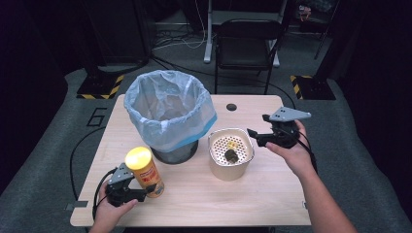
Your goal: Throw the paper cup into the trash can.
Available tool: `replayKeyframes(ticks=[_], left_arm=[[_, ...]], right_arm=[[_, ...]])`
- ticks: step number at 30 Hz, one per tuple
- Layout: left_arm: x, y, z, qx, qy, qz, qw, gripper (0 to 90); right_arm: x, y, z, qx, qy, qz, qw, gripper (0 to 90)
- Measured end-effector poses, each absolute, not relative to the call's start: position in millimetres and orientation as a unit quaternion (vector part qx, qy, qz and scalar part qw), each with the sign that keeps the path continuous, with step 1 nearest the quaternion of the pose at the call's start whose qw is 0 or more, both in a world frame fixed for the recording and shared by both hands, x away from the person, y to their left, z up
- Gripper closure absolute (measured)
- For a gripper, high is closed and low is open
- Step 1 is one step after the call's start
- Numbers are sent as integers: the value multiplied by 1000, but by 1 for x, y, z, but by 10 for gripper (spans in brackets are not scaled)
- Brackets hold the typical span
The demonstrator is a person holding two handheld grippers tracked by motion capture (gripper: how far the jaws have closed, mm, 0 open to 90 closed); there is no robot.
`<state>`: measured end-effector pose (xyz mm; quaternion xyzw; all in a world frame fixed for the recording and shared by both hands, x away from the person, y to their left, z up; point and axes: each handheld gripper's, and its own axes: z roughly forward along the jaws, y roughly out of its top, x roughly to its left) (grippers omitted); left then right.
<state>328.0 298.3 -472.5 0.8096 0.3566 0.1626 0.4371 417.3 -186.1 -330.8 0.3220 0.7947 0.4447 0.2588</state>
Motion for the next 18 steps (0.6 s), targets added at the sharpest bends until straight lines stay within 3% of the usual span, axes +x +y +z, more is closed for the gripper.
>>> replayKeyframes(ticks=[18], left_arm=[[318,313,-433,801,374,159,440,239]], right_arm=[[402,-220,-366,375,768,448,261,251]])
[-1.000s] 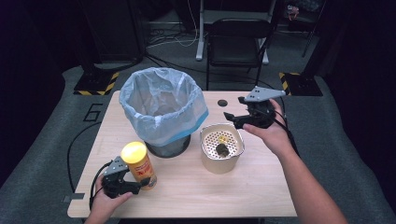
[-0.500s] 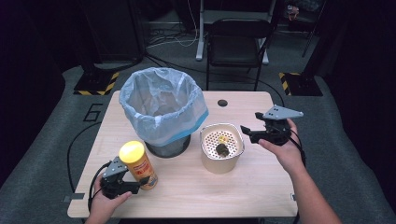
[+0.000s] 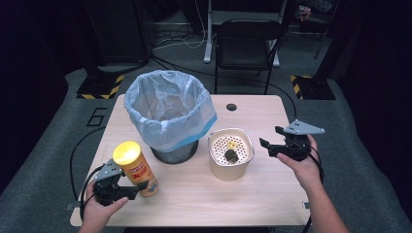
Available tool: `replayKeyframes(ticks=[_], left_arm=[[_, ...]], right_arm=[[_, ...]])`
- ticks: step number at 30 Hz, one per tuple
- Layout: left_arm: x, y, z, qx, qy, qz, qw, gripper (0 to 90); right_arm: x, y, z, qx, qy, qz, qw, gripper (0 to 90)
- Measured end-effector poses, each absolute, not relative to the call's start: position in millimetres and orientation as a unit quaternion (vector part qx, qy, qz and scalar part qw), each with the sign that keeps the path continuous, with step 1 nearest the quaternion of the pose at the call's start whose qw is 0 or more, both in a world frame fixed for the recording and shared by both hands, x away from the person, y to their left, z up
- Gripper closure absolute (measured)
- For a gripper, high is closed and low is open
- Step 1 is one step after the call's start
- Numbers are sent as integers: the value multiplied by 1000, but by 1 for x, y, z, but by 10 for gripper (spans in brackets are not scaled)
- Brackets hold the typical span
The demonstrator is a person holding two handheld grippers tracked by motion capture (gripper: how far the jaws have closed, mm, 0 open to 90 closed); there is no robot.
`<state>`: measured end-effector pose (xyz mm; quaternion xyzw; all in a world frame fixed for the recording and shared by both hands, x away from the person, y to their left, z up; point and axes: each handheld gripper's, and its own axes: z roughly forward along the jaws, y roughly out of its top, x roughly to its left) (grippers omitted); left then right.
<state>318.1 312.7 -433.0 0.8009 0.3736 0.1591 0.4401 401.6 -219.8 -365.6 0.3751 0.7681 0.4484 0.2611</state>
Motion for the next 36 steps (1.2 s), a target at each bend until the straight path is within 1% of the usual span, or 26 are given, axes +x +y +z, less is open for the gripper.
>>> replayKeyframes(ticks=[4,5,6,11,20,30,36], left_arm=[[317,315,-422,800,376,159,440,239],[317,316,-418,799,381,153,440,239],[317,317,-415,798,381,158,439,239],[315,319,-393,801,383,156,433,239],[313,325,-356,797,389,155,434,239],[313,332,-316,794,396,155,435,239],[316,334,-286,795,396,168,428,239]], right_arm=[[399,-224,-377,386,763,449,259,251],[398,-225,-380,391,760,452,256,252],[397,-227,-384,396,758,455,250,253],[392,-233,-405,410,758,445,243,253],[387,-239,-429,428,755,438,234,254],[384,-235,-458,442,762,420,219,254],[385,-231,-470,439,771,406,220,254]])
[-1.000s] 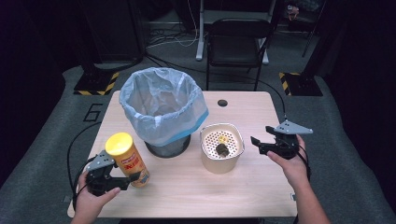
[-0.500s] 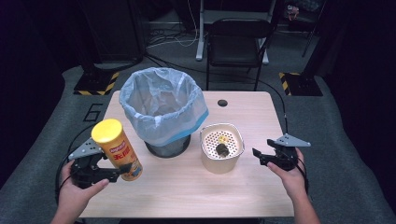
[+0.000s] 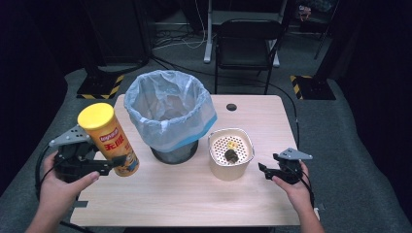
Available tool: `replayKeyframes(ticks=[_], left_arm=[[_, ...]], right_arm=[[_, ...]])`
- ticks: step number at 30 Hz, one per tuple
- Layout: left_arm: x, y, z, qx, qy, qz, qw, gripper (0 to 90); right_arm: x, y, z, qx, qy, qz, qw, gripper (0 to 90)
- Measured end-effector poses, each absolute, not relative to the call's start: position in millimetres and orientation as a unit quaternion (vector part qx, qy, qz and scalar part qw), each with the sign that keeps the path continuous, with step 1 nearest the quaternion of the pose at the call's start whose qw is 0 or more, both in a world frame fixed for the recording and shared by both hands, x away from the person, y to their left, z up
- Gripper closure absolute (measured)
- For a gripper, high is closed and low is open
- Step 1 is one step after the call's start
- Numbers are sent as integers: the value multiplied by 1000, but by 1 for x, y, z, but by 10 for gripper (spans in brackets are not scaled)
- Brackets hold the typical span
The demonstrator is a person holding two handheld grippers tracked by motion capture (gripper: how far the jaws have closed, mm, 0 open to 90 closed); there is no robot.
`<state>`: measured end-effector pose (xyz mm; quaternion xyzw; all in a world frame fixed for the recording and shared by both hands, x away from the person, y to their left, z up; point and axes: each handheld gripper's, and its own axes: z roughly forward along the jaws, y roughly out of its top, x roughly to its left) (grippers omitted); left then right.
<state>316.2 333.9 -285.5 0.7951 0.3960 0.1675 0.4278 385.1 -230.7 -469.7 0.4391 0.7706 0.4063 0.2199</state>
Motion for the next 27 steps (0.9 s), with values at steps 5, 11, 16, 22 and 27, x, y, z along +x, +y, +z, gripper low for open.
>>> replayKeyframes(ticks=[5,11,16,22,27], left_arm=[[323,331,-264,795,394,164,431,239],[330,329,-234,793,389,165,440,239],[338,328,-207,787,388,173,447,240],[356,319,-187,786,386,175,450,239],[372,305,-182,790,385,181,442,240]], right_arm=[[384,-231,-474,445,770,400,221,254],[384,-231,-479,445,771,401,217,257],[384,-230,-482,444,774,398,213,257],[384,-233,-484,452,769,400,211,258],[384,-234,-484,448,771,400,212,262]])
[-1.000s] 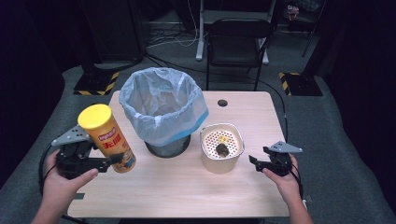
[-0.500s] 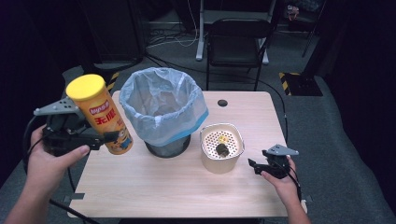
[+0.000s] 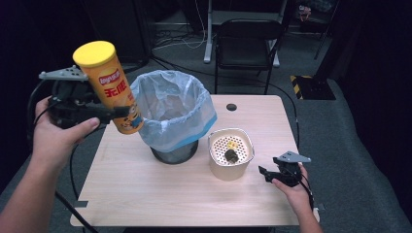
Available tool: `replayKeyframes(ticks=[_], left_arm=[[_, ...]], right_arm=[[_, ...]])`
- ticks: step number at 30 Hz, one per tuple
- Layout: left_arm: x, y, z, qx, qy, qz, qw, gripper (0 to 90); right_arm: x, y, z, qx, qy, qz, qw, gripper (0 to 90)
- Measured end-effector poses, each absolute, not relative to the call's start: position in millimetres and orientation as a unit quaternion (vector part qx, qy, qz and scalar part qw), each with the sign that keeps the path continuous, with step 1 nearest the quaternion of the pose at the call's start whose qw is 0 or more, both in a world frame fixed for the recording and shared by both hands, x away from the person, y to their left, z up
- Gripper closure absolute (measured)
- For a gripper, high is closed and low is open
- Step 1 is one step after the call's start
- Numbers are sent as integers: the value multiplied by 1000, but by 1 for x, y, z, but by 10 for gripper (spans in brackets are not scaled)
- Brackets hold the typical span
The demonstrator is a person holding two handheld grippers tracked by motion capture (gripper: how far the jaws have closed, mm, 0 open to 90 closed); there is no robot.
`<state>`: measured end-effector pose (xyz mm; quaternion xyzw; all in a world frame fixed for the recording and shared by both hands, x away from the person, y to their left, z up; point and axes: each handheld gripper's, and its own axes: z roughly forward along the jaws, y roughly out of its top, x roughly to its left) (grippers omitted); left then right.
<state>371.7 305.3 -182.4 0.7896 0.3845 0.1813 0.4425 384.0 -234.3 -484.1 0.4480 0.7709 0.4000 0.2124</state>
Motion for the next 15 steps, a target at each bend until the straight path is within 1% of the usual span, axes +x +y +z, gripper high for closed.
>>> replayKeyframes(ticks=[15], left_arm=[[421,266,-178,785,382,190,449,239]], right_arm=[[385,-232,-488,448,772,400,208,273]])
